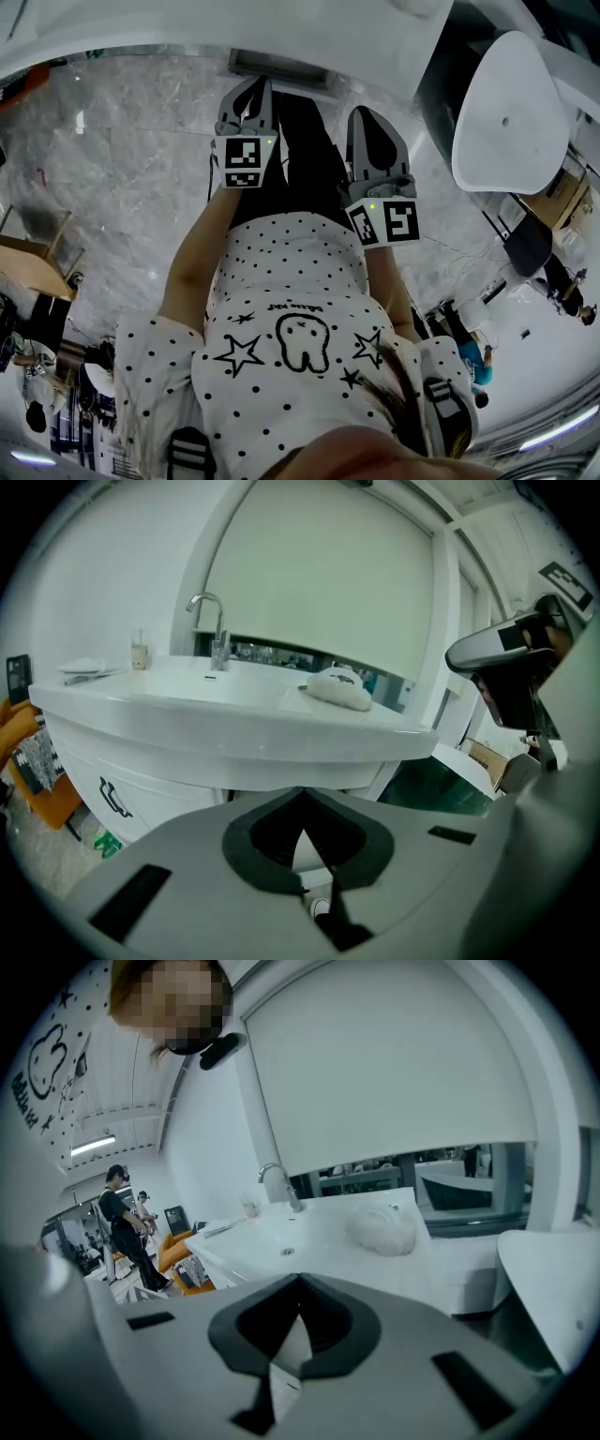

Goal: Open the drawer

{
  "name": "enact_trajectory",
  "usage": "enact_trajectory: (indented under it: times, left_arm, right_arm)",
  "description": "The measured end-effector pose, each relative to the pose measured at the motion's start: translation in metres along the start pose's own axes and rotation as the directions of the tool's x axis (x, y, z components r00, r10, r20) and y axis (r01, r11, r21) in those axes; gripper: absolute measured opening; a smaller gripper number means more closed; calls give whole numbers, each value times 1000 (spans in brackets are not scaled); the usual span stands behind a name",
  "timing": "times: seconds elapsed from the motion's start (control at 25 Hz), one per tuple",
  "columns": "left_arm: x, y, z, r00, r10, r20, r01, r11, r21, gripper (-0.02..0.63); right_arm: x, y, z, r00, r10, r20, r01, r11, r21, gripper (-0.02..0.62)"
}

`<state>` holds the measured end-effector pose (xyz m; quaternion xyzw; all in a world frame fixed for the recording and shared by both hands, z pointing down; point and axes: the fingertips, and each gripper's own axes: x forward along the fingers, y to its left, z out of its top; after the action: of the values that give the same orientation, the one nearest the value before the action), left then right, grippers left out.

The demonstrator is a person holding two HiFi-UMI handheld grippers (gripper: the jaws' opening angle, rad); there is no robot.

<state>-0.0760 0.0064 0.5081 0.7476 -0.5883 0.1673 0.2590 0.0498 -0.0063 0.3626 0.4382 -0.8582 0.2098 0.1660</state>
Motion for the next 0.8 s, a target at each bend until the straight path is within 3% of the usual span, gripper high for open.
enact_trajectory:
  times: [0.8]
  left_arm:
    - [-28, -9, 88, 992, -37, 119, 31, 998, 55, 3]
  right_arm:
    - [-27, 7, 43, 995, -57, 84, 59, 998, -24, 14]
